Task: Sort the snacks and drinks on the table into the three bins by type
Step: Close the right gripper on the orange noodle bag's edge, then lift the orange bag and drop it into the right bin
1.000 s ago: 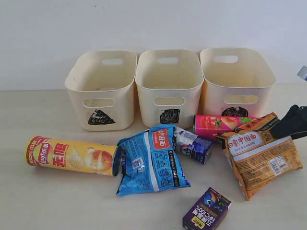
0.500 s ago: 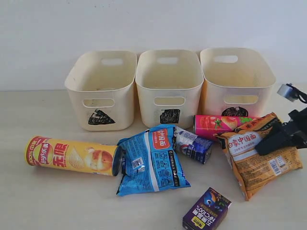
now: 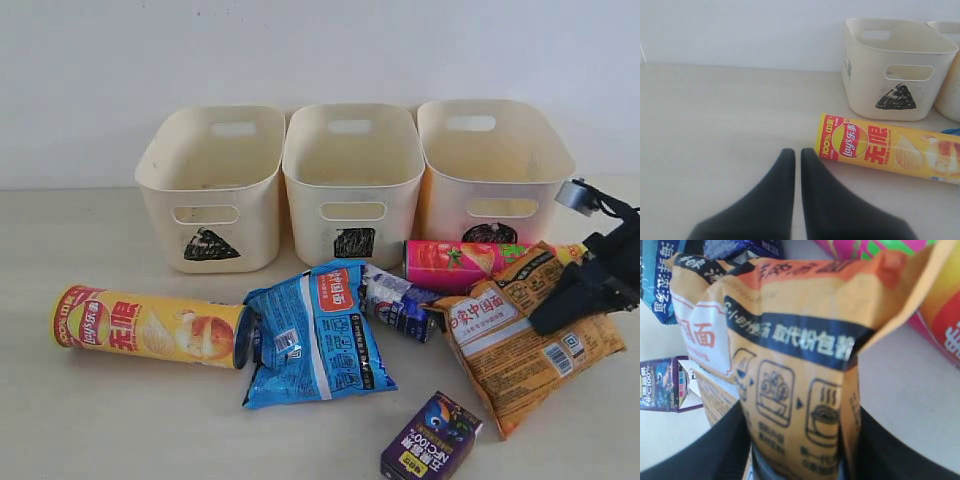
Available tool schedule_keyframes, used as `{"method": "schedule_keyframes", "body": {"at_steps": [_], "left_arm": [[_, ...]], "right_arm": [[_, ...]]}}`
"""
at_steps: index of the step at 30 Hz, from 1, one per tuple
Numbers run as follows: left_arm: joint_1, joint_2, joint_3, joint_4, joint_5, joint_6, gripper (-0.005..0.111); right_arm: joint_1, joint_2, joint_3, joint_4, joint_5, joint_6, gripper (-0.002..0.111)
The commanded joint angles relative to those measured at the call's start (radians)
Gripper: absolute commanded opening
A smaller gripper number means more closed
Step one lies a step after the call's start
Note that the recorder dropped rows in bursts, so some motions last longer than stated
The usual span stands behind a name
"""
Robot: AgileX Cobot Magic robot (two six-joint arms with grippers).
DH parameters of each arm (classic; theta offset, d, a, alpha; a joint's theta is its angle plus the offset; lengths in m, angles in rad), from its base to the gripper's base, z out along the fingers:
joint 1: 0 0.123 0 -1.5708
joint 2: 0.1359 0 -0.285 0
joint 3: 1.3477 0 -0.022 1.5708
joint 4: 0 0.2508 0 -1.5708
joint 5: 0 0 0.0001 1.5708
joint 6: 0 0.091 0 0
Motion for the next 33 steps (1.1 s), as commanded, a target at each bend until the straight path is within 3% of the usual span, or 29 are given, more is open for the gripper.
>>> {"method": "schedule_keyframes", "body": {"at_steps": [1, 13, 27, 33], "left_arm": [[-0.003, -0.004, -0.002, -0.002, -0.008, -0.005, 0.004], [-0.003, -0.004, -0.002, -0.002, -0.008, -0.005, 0.004], [-0.003, -0.004, -0.002, -0.002, -0.008, -0.005, 0.004], [-0.003, -0.004, -0.002, -0.002, -0.008, -0.005, 0.004]], "right_arm": [[-0.002, -0.079, -0.003, -0.017, -0.006, 0.017, 0.0], [-0.002, -0.312, 0.046, 0.001, -0.006, 0.055, 0.0], [-0.002, -0.447, 0.006, 0.322, -0.006, 0.013, 0.0], [0.0, -0.445, 0.006, 0.489, -0.246, 0.02, 0.0]]}}
